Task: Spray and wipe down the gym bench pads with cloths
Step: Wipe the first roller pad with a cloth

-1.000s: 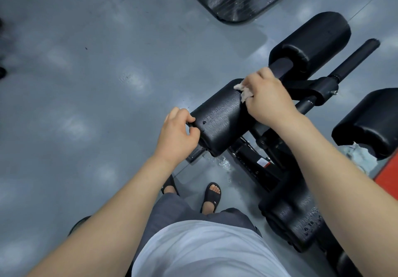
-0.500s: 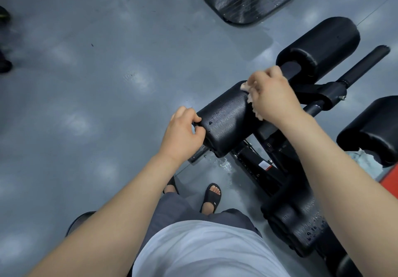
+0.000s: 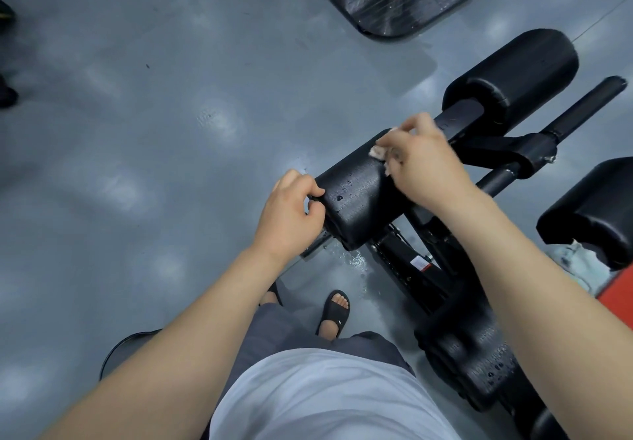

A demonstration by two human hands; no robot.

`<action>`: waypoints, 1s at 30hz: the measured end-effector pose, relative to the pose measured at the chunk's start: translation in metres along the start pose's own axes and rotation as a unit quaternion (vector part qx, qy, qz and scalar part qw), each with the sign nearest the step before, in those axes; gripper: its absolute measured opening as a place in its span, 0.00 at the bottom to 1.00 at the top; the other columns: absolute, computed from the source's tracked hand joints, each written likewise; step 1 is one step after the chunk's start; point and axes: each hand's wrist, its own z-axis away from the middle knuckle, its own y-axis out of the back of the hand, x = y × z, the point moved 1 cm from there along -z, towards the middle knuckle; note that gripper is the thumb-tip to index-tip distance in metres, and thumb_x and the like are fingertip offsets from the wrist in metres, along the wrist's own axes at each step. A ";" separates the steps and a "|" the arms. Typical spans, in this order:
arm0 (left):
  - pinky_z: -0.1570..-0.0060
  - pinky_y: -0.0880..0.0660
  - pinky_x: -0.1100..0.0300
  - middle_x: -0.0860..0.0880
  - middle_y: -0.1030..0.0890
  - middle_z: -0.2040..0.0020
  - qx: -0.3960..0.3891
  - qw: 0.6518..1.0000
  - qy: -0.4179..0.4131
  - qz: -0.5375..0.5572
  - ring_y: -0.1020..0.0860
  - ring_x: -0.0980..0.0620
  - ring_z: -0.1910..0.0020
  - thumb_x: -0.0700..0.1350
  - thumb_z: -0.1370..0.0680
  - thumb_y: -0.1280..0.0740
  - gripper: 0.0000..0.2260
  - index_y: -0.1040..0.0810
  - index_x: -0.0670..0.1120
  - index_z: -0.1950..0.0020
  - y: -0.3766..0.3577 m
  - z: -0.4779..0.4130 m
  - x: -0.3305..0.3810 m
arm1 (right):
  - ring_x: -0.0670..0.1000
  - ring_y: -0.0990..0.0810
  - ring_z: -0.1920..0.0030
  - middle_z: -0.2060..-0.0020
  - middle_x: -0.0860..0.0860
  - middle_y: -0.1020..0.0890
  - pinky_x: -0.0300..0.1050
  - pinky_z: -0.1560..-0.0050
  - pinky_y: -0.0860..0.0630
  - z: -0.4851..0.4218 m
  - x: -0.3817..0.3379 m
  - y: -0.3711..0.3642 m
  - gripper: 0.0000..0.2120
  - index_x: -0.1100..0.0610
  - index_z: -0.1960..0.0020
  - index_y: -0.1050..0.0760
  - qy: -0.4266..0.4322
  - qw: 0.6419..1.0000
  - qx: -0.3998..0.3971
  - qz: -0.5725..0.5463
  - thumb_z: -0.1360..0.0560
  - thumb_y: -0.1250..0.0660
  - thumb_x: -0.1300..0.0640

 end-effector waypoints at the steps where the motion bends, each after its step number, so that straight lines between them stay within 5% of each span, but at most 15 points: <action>1: 0.47 0.24 0.50 0.51 0.25 0.51 0.000 1.000 -0.001 0.004 0.24 0.48 0.47 0.39 0.28 0.39 0.08 0.22 0.45 0.53 0.000 0.001 0.001 | 0.67 0.24 0.46 0.42 0.58 0.26 0.56 0.46 0.22 -0.004 0.006 0.003 0.14 0.54 0.43 0.17 -0.029 0.999 0.014 0.010 0.23 0.36 0.62; 4: 0.47 0.24 0.51 0.51 0.24 0.51 0.004 1.000 0.000 0.016 0.24 0.48 0.47 0.39 0.28 0.40 0.09 0.22 0.45 0.54 -0.001 0.003 0.000 | 0.66 0.27 0.46 0.43 0.58 0.25 0.55 0.45 0.24 -0.008 0.001 0.000 0.15 0.55 0.41 0.17 -0.056 0.998 0.011 0.027 0.22 0.38 0.64; 11: 0.50 0.25 0.53 0.49 0.23 0.53 0.003 1.000 0.001 0.027 0.22 0.47 0.49 0.40 0.27 0.41 0.10 0.20 0.45 0.55 0.002 0.006 0.001 | 0.57 0.30 0.51 0.46 0.47 0.20 0.45 0.50 0.32 0.015 -0.030 -0.023 0.15 0.50 0.46 0.17 0.101 0.993 -0.054 0.002 0.24 0.37 0.64; 18: 0.49 0.30 0.66 0.49 0.23 0.55 0.006 0.999 -0.015 0.033 0.23 0.47 0.48 0.37 0.27 0.40 0.12 0.17 0.44 0.55 0.002 0.010 0.000 | 0.64 0.27 0.45 0.41 0.51 0.17 0.51 0.40 0.30 -0.013 0.011 -0.008 0.18 0.52 0.41 0.19 -0.050 0.997 0.013 0.053 0.23 0.42 0.64; 21: 0.48 0.27 0.62 0.49 0.22 0.54 0.014 0.999 -0.017 0.044 0.21 0.47 0.48 0.36 0.27 0.40 0.13 0.16 0.44 0.53 0.001 0.012 -0.005 | 0.63 0.23 0.47 0.42 0.48 0.16 0.43 0.47 0.38 -0.001 -0.009 -0.016 0.19 0.53 0.47 0.18 0.015 0.999 0.008 0.037 0.27 0.44 0.65; 26: 0.47 0.28 0.70 0.48 0.18 0.51 0.031 0.996 -0.021 0.077 0.22 0.64 0.46 0.32 0.26 0.41 0.17 0.14 0.44 0.51 0.004 0.016 -0.007 | 0.58 0.27 0.50 0.41 0.45 0.17 0.46 0.47 0.27 0.034 -0.041 -0.024 0.21 0.54 0.46 0.17 0.085 0.996 0.000 -0.036 0.30 0.38 0.71; 30: 0.49 0.26 0.67 0.51 0.17 0.49 0.043 0.996 -0.016 0.076 0.21 0.63 0.47 0.30 0.26 0.41 0.19 0.13 0.46 0.50 0.005 0.016 -0.009 | 0.55 0.26 0.47 0.38 0.44 0.18 0.44 0.43 0.27 0.045 -0.037 -0.026 0.19 0.50 0.44 0.18 0.131 0.988 -0.061 -0.050 0.28 0.36 0.68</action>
